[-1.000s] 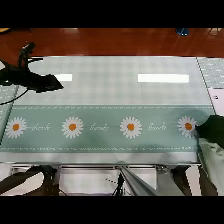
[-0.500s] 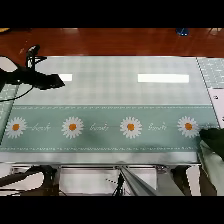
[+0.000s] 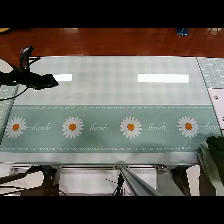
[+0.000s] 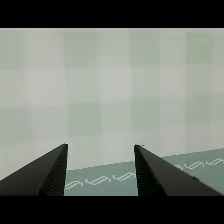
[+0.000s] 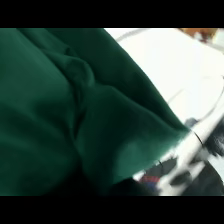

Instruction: Fold the shirts.

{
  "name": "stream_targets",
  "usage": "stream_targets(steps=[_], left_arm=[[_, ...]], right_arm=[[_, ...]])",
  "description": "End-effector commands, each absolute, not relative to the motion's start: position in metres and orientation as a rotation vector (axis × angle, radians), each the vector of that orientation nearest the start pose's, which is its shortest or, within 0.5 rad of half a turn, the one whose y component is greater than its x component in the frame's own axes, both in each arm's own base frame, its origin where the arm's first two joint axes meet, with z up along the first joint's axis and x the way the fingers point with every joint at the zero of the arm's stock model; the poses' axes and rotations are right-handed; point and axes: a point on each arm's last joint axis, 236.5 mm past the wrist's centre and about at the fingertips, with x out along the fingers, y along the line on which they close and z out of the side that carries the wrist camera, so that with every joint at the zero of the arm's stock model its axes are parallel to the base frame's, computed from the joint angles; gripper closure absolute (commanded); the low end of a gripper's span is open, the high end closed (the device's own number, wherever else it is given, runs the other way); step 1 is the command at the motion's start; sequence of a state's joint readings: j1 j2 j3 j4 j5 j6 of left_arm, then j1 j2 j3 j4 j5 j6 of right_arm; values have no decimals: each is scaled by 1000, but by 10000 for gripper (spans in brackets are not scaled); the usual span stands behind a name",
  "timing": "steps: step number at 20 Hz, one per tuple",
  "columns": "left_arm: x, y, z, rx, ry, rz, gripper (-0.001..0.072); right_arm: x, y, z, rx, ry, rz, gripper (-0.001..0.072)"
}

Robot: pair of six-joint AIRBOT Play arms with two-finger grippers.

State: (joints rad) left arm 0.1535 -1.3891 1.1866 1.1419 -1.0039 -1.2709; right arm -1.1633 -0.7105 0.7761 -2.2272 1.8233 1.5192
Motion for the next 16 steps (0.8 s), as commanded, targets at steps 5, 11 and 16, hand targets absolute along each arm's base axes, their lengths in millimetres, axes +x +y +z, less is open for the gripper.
stream_targets(steps=[5, 11, 16], left_arm=[[434, -8, 1, -232, 1121, -199, 199], [446, -38, 39, -106, 1050, -315, 95], [424, -108, 111, 181, 979, -475, -13]], right_arm=[[-56, -185, 57, 612, 1699, -1262, 208], [231, -178, 142, 339, 1003, -485, 212], [332, -29, 131, -36, 1064, -21, 100]])
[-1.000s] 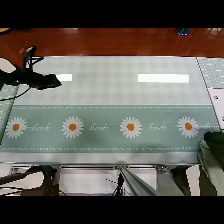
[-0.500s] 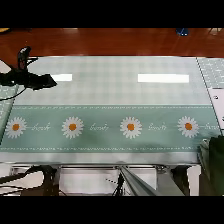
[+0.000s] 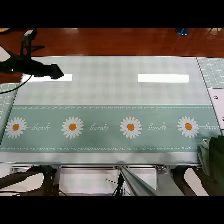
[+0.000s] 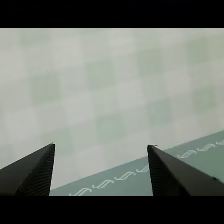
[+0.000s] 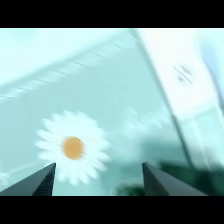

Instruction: Fold the shirts.

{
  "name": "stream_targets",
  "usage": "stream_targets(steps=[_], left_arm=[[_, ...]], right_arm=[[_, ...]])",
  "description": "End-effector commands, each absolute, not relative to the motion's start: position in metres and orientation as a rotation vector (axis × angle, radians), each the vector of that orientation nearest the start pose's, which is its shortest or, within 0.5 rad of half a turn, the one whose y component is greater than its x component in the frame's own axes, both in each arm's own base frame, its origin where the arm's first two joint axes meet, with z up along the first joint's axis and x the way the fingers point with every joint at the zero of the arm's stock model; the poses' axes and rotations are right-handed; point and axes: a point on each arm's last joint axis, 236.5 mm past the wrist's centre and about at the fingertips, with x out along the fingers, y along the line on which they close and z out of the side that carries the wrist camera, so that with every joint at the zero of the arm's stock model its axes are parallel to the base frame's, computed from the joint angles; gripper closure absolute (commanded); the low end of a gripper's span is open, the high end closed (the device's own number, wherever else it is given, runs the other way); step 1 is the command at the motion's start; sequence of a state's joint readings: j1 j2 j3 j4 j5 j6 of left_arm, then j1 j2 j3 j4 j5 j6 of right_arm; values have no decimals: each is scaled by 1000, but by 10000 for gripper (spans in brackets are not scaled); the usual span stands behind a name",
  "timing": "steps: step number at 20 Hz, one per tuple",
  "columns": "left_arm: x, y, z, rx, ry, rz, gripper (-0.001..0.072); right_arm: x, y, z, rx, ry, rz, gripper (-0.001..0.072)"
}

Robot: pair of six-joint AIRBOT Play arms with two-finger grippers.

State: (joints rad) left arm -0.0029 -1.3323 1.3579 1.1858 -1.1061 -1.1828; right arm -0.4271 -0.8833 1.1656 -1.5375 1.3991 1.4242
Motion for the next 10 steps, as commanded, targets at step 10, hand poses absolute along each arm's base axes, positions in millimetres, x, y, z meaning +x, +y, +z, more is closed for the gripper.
stream_targets(steps=[10], left_arm=[[382, -154, 97, 269, 1107, -429, -10]], right_arm=[[339, 61, 74, -110, 1242, 118, 103]])
